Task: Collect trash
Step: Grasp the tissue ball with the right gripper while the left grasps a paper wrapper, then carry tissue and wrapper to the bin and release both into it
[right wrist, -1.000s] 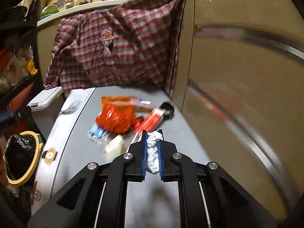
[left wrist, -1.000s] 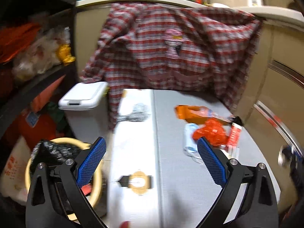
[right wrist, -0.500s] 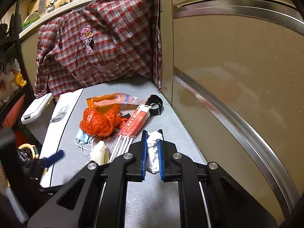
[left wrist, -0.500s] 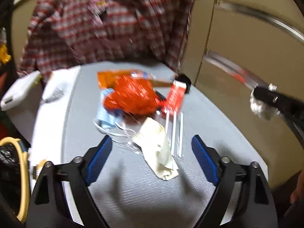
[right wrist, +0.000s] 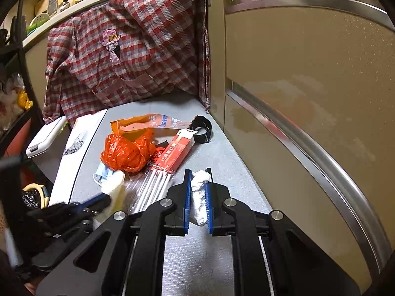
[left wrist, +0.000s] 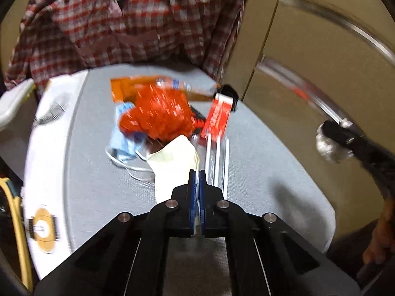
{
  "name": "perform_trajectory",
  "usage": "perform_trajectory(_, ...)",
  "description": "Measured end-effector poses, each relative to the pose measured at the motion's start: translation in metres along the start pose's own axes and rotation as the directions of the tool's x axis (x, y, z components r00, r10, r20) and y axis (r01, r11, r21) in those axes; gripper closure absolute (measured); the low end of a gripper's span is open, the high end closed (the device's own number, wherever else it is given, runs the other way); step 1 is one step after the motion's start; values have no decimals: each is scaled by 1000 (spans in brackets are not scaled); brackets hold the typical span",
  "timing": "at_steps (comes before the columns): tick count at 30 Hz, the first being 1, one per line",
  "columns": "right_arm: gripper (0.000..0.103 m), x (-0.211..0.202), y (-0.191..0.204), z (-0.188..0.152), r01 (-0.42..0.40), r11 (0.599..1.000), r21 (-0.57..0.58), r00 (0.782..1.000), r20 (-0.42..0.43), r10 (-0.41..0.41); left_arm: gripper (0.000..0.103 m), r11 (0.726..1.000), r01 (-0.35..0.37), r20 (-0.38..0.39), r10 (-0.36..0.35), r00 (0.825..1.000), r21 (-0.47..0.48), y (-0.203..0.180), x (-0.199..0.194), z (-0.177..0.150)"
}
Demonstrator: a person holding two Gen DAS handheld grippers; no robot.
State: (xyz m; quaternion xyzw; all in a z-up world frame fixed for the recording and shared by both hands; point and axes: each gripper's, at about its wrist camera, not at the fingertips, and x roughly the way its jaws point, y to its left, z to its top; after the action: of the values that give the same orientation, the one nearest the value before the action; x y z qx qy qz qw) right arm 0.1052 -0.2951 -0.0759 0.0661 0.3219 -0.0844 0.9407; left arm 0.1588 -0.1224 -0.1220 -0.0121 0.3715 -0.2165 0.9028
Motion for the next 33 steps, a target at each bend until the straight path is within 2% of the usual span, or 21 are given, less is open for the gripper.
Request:
perform_trajectory(7,92,-13,24,3,-64,998,-24,997,34,64,100,997,-48,94,53,994,-59,30,-67,19)
perform_trajectory(12,92,-23,61,3,-186,982,-39,982,11,187,100,989,-123,120,133,984,-86,57,-109,21)
perform_trajectory(16,92,-41,101,4,-318,945,-82,947,21,321,100,976,-193,129,205,970,-100,82,-142,17)
perform_trajectory(19,92,-55,134,3,-383,914,-134,921,26,390,100,964,-232,132,249,959,-132,105,-165,14)
perform_trajectory(27,92,-67,222,-7,-480,836,-267,871,-34,489,100,917,-321,147,361,921,-237,169,-210,-8)
perform_trajectory(31,92,-70,270,-15,-531,784,-321,839,-67,540,100,886,-354,133,406,904,-301,203,-226,-24)
perform_trajectory(33,92,-71,287,-18,-545,766,-340,828,-77,555,100,864,-384,126,442,888,-325,217,-235,-32)
